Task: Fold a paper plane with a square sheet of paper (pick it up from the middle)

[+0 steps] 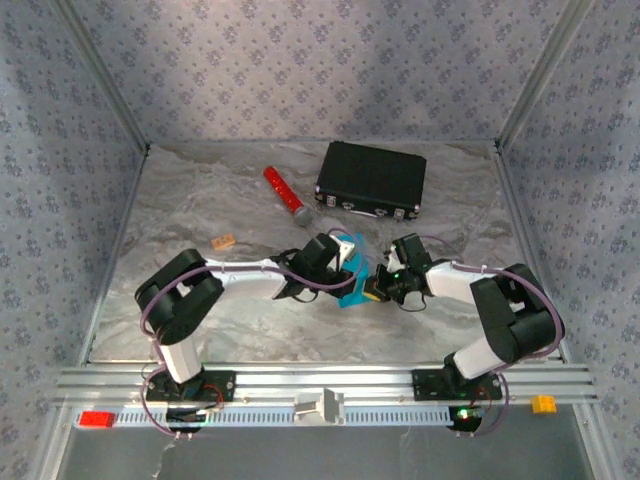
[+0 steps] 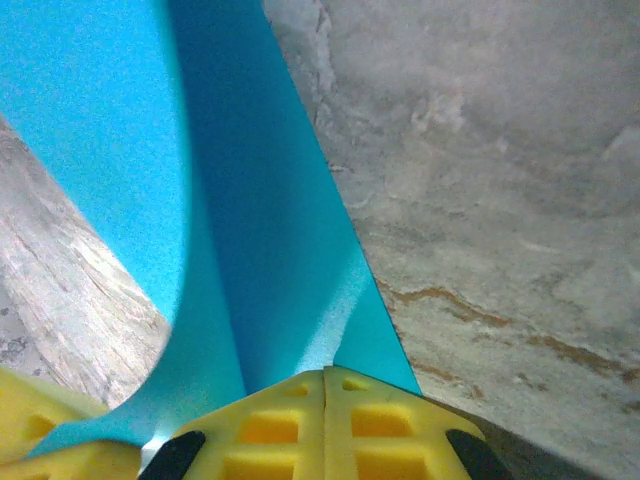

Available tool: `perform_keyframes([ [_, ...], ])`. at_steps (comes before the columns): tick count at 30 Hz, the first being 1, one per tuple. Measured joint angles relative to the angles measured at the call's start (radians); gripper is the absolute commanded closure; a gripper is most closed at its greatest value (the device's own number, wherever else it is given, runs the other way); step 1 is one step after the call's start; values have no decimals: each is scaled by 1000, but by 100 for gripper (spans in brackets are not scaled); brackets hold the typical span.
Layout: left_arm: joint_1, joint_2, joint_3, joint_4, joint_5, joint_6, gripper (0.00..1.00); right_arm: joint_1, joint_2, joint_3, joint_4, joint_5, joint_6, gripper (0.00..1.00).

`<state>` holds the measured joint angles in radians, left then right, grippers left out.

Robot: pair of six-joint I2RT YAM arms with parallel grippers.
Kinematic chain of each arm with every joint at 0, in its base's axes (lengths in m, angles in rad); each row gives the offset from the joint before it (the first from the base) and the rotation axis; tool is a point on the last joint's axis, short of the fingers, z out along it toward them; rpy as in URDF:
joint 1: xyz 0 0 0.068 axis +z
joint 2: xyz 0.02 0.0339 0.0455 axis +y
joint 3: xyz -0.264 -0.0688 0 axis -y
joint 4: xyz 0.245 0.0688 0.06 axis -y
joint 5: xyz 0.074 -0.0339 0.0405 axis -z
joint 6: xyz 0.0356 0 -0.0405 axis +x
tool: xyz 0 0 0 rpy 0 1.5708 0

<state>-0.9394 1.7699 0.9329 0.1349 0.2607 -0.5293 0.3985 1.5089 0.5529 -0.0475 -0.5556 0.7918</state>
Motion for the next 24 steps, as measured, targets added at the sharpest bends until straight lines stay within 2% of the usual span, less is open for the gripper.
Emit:
perform_keyframes([
  [10, 50, 18, 3, -5, 18, 1, 95, 2, -11, 5, -32, 13, -20, 97],
  [24, 54, 46, 10, -34, 7, 5, 94, 2, -17, 5, -43, 18, -23, 97],
])
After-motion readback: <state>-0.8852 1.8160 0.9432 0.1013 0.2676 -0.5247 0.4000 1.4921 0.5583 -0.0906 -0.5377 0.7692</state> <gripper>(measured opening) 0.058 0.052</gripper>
